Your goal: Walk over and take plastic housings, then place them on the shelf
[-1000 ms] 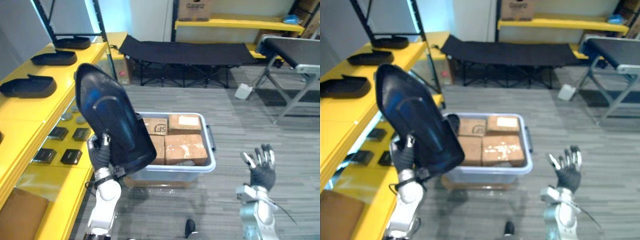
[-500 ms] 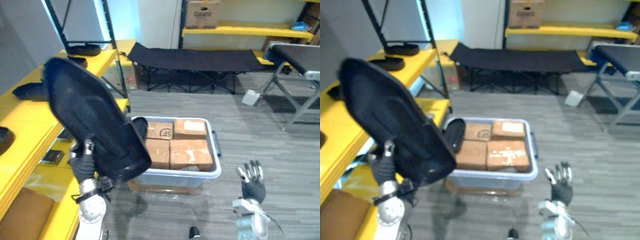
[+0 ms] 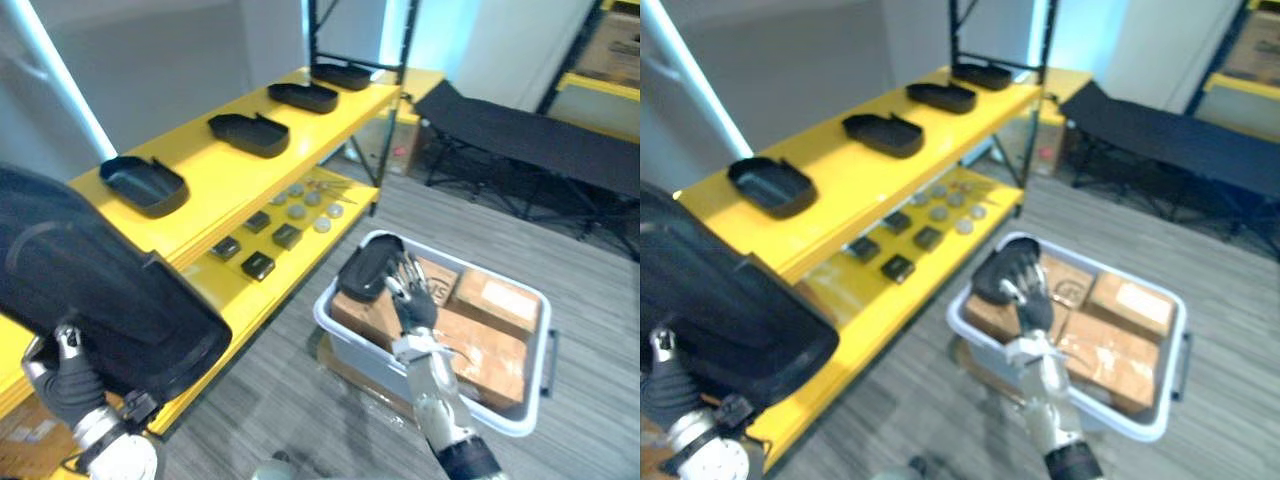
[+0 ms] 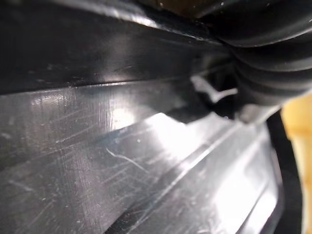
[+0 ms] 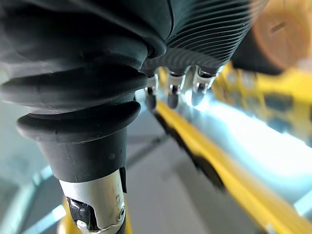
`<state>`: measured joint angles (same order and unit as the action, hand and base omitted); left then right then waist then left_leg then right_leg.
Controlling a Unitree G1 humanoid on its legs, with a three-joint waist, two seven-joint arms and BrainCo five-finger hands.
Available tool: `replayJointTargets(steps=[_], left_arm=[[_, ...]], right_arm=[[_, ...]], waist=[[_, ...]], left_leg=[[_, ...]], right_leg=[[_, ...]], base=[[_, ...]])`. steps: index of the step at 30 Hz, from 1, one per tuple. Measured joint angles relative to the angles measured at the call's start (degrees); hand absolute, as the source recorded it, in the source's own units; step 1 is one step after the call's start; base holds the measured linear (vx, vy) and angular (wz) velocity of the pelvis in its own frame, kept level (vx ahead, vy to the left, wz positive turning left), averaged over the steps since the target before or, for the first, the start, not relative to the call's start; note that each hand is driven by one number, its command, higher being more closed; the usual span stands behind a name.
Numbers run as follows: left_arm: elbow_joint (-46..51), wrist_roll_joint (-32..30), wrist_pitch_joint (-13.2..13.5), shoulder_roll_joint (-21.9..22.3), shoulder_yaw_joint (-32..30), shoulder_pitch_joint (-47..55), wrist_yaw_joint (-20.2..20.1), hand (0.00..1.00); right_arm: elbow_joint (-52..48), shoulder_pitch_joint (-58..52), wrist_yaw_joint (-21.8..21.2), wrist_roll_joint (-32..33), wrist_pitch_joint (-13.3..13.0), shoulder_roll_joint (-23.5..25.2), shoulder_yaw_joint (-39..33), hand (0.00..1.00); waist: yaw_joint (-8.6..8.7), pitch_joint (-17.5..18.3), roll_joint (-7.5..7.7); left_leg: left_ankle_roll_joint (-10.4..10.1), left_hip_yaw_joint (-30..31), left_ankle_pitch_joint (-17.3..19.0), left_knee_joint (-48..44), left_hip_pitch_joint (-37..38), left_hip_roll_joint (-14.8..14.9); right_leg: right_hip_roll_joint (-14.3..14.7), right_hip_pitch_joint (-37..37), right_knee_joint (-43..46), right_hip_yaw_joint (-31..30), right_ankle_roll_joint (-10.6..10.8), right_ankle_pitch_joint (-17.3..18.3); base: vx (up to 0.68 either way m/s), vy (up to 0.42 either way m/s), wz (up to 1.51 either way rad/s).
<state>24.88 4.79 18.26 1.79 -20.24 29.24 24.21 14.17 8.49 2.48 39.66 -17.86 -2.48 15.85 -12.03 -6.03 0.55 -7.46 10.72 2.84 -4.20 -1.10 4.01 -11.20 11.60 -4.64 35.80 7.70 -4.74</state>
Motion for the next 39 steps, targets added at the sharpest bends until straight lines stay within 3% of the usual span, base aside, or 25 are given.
replayJointTargets(steps=[1, 3, 4, 5, 7, 10, 12, 16, 19, 23, 28, 34, 37, 38, 39], left_arm=[[0.0, 1.1, 0.8, 0.5, 0.0, 0.4, -2.1, 1.0], [0.0, 2.0, 1.5, 0.8, 0.1, 0.1, -5.3, 1.0], [0.0, 2.1, 2.1, 0.8, 0.7, -0.5, -7.7, 1.0], [0.0, 2.1, 3.2, 0.8, 1.9, -1.0, -10.3, 1.0], [0.7, 2.2, 4.2, 0.8, 3.0, -0.8, -12.5, 1.0], [3.3, 2.1, 5.2, -0.1, 3.1, -1.4, -14.4, 1.0], [5.4, 2.1, 5.4, -3.4, 3.7, -3.3, -16.1, 1.0], [5.6, 2.1, 5.4, -7.9, 6.0, -7.6, -17.5, 1.0], [5.1, 2.9, 5.3, -9.7, 8.3, -10.5, -19.1, 1.0], [2.8, 4.2, 5.1, -10.0, 8.9, -10.3, -19.6, 1.0], [1.7, 3.8, 5.1, -9.8, 11.4, -10.2, -19.6, 1.0], [1.6, 3.5, 5.0, -9.9, 11.4, -10.7, -18.5, 1.0], [1.6, 3.0, 5.0, -10.0, 10.1, -11.8, -18.9, 1.0], [1.1, 2.9, 5.0, -10.1, 9.5, -12.4, -18.8, 1.0], [0.7, 2.3, 4.7, -10.4, 9.1, -13.0, -18.7, 1.0]], right_arm=[[0.0, 0.2, 0.2, -0.5, 0.8, -0.1, -0.1, 0.0], [-0.4, -0.1, 0.4, -1.1, 1.0, -0.4, -1.7, 0.0], [-1.3, -1.0, 1.1, -1.5, 1.5, -1.0, -3.2, 0.0], [-2.6, -2.5, 1.7, -2.6, 1.6, -2.5, -4.7, 0.0], [-2.6, -3.4, 1.8, -3.4, 1.8, -3.7, -5.3, 0.0], [-3.0, -3.7, 1.0, -4.3, 1.9, -2.7, -4.9, 0.0], [-5.3, -3.6, -1.0, -5.2, 1.9, -2.7, -4.4, 0.0], [-9.5, -4.4, -3.1, -7.2, 1.9, -3.4, -4.8, 0.0], [-12.8, -7.6, -4.8, -7.2, 1.8, -3.9, -6.3, 0.0], [-12.8, -8.4, -6.9, -7.3, 1.9, -4.7, -8.3, 0.0], [-12.8, -8.5, -8.9, -7.5, 1.5, -5.7, -10.4, 0.0], [-12.7, -7.9, -10.2, -6.7, -1.1, -5.0, -10.6, 0.0], [-12.6, -7.7, -10.2, -6.7, -1.7, -2.9, -10.1, 0.0], [-12.0, -7.4, -10.1, -6.8, -2.1, -2.6, -9.7, 0.0], [-11.1, -7.2, -10.1, -6.9, -2.3, -2.2, -9.2, 0.0]], waist=[[-0.27, -0.6, -0.05], [1.04, -1.6, -0.1], [2.23, -2.4, -0.73], [2.82, -3.1, -1.13], [2.21, -4.0, -1.74], [2.07, -4.7, -1.07], [2.07, -5.1, -0.35], [3.89, -5.4, 0.19], [5.47, -5.4, 0.25], [5.09, -6.7, -0.23], [5.64, -9.7, -0.93], [5.81, -10.9, 0.25], [4.66, -11.4, 2.67], [4.74, -11.4, 2.89], [4.74, -11.3, 2.7]], left_leg=[[0.0, 0.3, 0.0, -0.4, -0.5, -0.2], [3.0, -4.1, 0.2, -1.1, -2.1, 0.7], [3.2, -9.2, -0.3, -2.1, -3.0, 2.7], [1.7, -13.2, -2.5, -2.7, -3.2, 3.9], [0.9, -13.4, -3.6, -2.1, -3.1, 3.0], [1.4, -15.9, -3.3, -2.1, -2.9, 2.5], [1.6, -17.7, -3.1, -1.9, -3.0, 2.3], [2.1, -16.6, -3.3, -1.0, -3.0, 1.4], [1.8, -12.4, -5.2, 0.8, -3.6, 1.0], [0.6, -9.5, -6.6, 0.4, -5.2, 1.3], [1.1, -9.7, -8.5, 0.2, -5.6, 1.6], [1.5, -11.4, -8.9, 0.5, -5.9, 0.1], [3.5, -13.2, -6.5, -1.8, -6.1, -2.8], [4.0, -12.9, -5.1, -3.5, -6.0, -3.8], [4.8, -12.5, -4.1, -4.4, -5.5, -4.3]], right_leg=[[0.0, 1.0, 0.0, 1.8, 0.3, 0.4], [-0.2, 3.3, 0.3, 6.1, 0.9, 1.3], [-0.3, 4.2, 1.3, 8.6, 1.0, 2.0], [-1.1, 4.6, 3.3, 10.6, 1.8, 3.0], [-2.4, 4.3, 4.3, 10.6, 1.7, 3.1], [-4.0, 2.7, 5.1, 8.3, 1.8, 3.1], [-5.2, 0.4, 6.8, 6.1, 1.8, 3.1], [-5.8, -0.6, 8.5, 1.4, 0.7, 3.7], [-5.1, -0.8, 11.0, -3.5, -2.6, 6.5], [-4.4, -0.4, 12.4, -2.9, 0.3, 9.7], [-4.5, -0.5, 16.5, -2.7, 1.4, 14.9], [-7.1, -0.8, 19.8, -1.0, 2.3, 16.7], [-10.4, 1.0, 20.7, 0.4, 2.4, 16.6], [-12.1, 0.7, 24.5, -0.2, 1.9, 15.1], [-14.0, -1.5, 31.2, -2.6, -1.6, 12.9]], base=[[-0.02, -0.033, 0.83], [-0.03, -0.022, 1.1], [0.0, 0.017, 1.27], [0.01, 0.076, 1.03], [0.03, 0.123, 0.26], [0.02, 0.103, -0.33], [0.04, 0.086, -0.4], [0.03, 0.059, 0.11], [0.01, 0.006, 0.61], [-0.03, -0.072, 0.41], [-0.09, -0.054, 0.26], [-0.05, 0.026, 0.19], [0.09, 0.117, 0.23], [0.1, 0.135, 0.3], [0.11, 0.186, 0.32]])
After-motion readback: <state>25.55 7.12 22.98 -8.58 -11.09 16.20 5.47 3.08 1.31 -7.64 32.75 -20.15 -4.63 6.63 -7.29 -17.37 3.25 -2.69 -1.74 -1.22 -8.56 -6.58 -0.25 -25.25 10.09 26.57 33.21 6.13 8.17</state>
